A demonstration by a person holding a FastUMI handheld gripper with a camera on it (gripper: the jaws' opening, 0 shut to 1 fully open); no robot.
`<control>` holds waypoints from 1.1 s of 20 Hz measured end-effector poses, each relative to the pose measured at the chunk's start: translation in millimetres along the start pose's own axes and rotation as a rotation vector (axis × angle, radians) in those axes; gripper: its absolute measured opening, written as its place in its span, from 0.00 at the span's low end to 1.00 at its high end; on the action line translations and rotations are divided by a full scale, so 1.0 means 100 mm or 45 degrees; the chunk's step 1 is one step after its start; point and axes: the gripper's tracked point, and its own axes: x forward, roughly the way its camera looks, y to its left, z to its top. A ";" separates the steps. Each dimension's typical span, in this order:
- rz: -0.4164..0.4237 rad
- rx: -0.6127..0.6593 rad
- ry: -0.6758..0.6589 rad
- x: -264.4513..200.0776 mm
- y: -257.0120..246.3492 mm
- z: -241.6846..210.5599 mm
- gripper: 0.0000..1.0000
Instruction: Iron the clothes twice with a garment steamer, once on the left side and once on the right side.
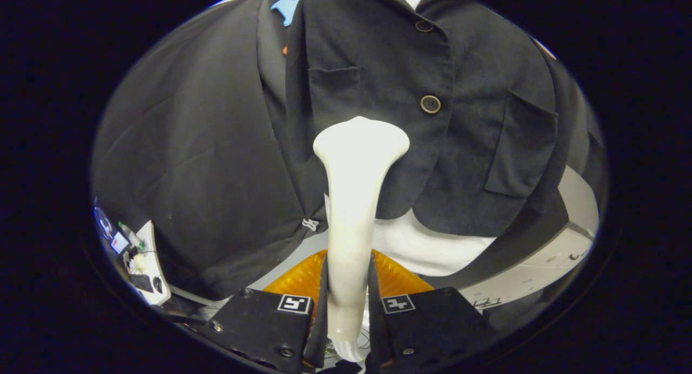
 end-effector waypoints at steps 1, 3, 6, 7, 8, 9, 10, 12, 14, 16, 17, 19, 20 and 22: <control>0.000 0.005 -0.001 -0.03 -0.02 -0.03 0.34; -0.002 0.009 0.002 -0.09 -0.08 -0.09 0.34; -0.008 0.026 0.015 -0.20 -0.22 -0.21 0.34; -0.019 0.033 0.018 -0.24 -0.31 -0.27 0.34; -0.027 0.047 0.020 -0.28 -0.39 -0.31 0.34; -0.036 0.067 0.017 -0.33 -0.48 -0.37 0.34; -0.047 0.078 0.021 -0.37 -0.58 -0.43 0.34; -0.060 0.115 0.027 -0.49 -0.79 -0.57 0.34; -0.083 0.146 0.024 -0.61 -1.05 -0.69 0.34; -0.104 0.183 0.019 -0.78 -1.32 -0.82 0.34; -0.113 0.203 0.015 -0.88 -1.48 -0.90 0.34; -0.137 0.233 -0.001 -1.13 -1.78 -1.08 0.34; -0.141 0.249 -0.011 -1.28 -1.92 -1.17 0.34; -0.151 0.285 -0.030 -1.58 -2.19 -1.39 0.34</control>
